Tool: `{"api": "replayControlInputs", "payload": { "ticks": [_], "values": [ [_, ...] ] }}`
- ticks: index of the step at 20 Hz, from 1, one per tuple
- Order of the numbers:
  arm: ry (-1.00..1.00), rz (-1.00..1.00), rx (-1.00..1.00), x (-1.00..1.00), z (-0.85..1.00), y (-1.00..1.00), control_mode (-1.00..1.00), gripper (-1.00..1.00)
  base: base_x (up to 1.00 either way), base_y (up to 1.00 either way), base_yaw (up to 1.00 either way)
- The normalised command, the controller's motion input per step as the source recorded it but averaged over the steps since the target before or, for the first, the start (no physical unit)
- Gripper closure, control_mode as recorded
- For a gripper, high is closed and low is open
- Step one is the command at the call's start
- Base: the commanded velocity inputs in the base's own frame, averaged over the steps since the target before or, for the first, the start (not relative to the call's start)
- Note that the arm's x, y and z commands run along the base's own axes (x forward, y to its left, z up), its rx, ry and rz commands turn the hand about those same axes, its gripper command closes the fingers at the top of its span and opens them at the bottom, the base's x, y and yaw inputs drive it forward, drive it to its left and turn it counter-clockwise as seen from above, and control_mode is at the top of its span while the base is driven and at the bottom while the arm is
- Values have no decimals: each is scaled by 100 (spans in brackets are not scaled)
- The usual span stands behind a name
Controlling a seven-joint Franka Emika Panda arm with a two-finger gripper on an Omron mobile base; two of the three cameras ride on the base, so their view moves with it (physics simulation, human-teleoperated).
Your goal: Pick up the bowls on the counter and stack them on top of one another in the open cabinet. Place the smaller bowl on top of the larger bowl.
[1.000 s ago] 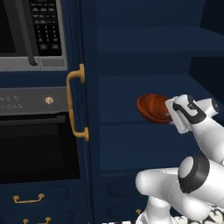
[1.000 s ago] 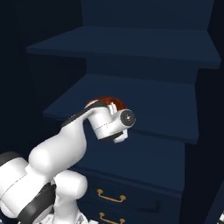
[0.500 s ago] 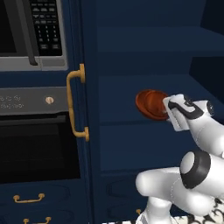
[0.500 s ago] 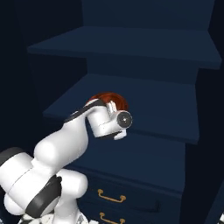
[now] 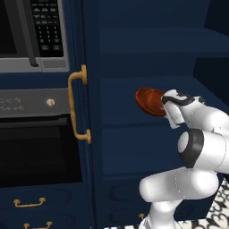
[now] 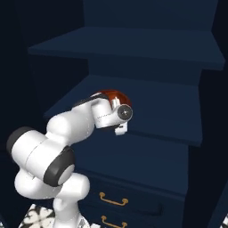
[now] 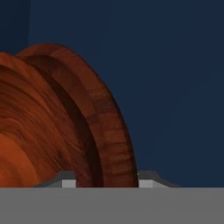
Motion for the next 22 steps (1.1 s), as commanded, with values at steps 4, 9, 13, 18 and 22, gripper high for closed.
{"api": "replayControlInputs", "payload": {
  "ticks": [4,9,13,18,22],
  "values": [
    [0,0,0,46,-16,-1,-100,100,0,0,0],
    [2,0,0,49,-22,2,-100,-100,0,0,0],
    [-8,-1,0,31,1,1,-100,-100,0,0,0],
    [-28,-2,0,0,24,0,-100,-100,0,0,0],
    [-25,0,0,-14,34,0,-100,-100,0,0,0]
  ]
}}
